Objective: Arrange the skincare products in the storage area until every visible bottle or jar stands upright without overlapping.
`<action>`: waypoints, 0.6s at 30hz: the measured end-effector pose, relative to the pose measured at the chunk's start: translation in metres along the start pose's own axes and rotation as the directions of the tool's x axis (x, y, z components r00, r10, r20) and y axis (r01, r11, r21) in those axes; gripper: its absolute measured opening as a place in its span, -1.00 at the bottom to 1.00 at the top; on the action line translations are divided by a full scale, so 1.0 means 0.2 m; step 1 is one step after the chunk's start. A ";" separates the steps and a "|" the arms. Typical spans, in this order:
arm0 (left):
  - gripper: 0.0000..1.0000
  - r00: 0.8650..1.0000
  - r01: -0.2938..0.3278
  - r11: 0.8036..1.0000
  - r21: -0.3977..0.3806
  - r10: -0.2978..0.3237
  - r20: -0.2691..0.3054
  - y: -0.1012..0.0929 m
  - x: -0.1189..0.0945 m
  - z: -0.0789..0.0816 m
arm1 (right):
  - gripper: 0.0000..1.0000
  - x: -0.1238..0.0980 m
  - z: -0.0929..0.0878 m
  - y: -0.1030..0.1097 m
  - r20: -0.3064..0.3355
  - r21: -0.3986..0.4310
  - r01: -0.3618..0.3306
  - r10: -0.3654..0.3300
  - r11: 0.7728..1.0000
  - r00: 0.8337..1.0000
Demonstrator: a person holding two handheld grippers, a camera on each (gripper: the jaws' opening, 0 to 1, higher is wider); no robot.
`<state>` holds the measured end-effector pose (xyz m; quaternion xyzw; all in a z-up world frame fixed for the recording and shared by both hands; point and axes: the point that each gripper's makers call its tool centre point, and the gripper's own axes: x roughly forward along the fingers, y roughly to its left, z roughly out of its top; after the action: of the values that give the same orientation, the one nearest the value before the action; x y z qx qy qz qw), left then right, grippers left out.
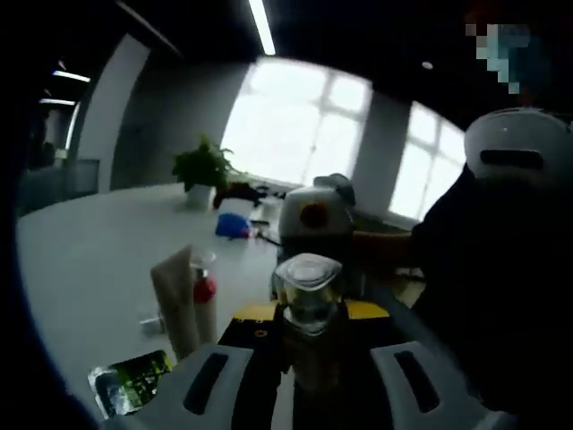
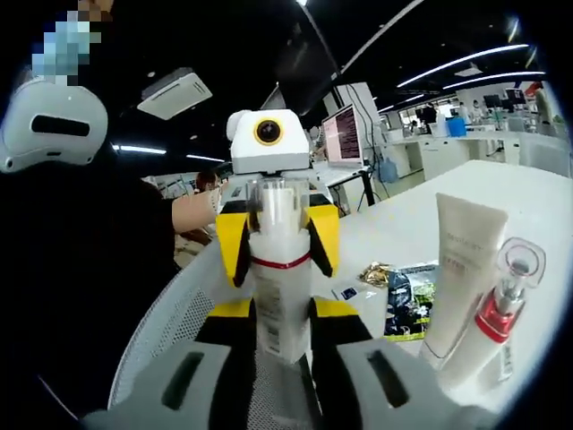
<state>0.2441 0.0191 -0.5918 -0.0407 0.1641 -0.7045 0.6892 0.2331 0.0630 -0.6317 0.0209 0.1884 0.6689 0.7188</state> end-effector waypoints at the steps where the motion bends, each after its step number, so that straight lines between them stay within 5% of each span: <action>1: -0.57 1.000 0.001 1.000 -0.009 -0.001 0.000 0.00 0.00 0.00 | -0.56 0.00 0.00 0.00 0.001 0.002 -0.001 0.001 1.000 1.000; 9: -0.59 0.999 -0.026 1.000 0.015 0.027 -0.035 0.01 0.01 -0.03 | -0.53 0.01 -0.03 -0.02 -0.030 0.006 0.053 -0.053 0.999 0.998; 18: -0.60 0.976 -0.190 0.982 0.017 0.191 -0.107 0.15 0.00 -0.11 | -0.49 -0.03 -0.09 -0.10 -0.074 0.039 0.153 -0.150 0.987 0.986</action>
<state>0.2668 0.0236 -0.6203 0.0160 0.2021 -0.6369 0.7438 0.2461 0.0509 -0.6525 -0.0011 0.2295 0.6084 0.7597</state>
